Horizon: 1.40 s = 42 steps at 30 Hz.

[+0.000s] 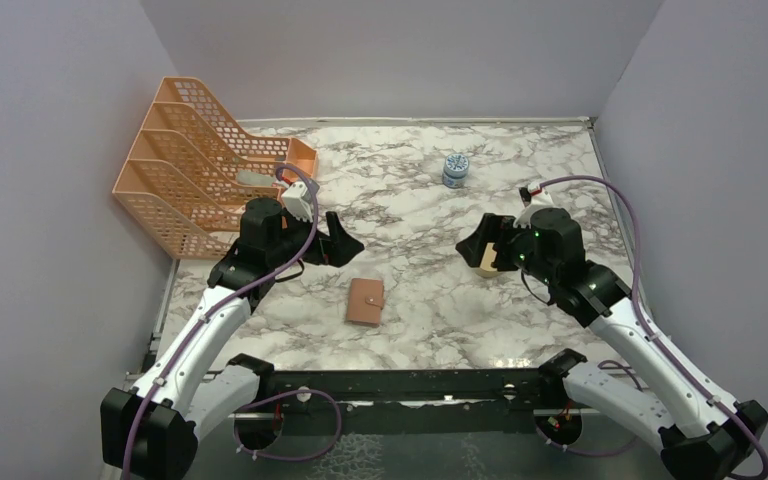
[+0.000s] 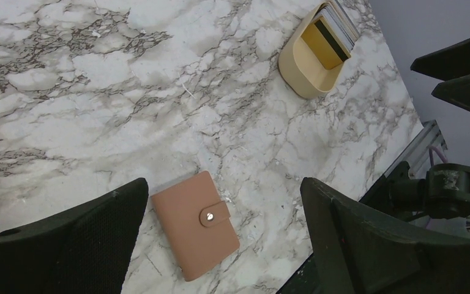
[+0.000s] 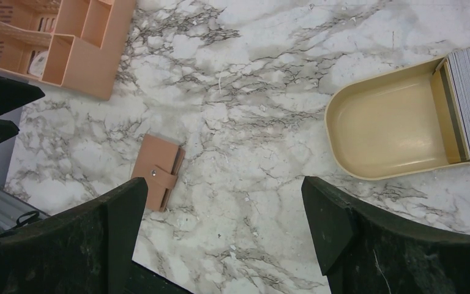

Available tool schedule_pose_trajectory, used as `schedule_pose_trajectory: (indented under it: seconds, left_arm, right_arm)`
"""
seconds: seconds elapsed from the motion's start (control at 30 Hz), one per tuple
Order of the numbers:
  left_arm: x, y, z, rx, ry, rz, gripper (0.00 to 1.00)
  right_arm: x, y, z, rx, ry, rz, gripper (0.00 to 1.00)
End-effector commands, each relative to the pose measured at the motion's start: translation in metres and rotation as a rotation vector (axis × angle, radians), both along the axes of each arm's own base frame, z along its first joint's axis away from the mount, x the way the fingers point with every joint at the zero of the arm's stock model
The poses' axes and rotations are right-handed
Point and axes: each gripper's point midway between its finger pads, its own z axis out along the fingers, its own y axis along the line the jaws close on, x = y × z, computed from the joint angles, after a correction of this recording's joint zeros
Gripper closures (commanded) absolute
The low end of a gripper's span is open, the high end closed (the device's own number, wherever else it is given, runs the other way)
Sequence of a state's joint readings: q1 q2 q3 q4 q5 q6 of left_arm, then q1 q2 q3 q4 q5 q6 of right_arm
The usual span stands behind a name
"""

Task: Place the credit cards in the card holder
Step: Open the card holder at the center of the board.

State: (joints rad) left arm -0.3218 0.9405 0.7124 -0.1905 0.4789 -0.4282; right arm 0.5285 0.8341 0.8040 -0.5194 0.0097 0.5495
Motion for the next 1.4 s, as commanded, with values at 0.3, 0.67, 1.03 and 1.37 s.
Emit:
schedule_pose_trajectory:
  seconds: [0.3, 0.67, 1.03, 1.37]
  left_arm:
    - [0.004, 0.019, -0.037, 0.127, 0.161, 0.091, 0.01]
    - [-0.006, 0.014, -0.105, 0.245, 0.432, 0.098, 0.21]
    - [-0.025, -0.013, -0.153, 0.342, 0.563, 0.084, 0.33]
    - [-0.046, -0.061, -0.160, 0.179, 0.555, 0.053, 0.44]
  right_arm:
    - [0.002, 0.004, 0.022, 0.020, -0.043, 0.025, 0.00]
    - [-0.007, 0.005, 0.024, 0.027, -0.094, 0.078, 0.00]
    - [-0.014, 0.003, 0.017, 0.004, -0.032, 0.081, 0.08]
    - [-0.032, 0.007, -0.005, 0.026, 0.113, 0.098, 0.15]
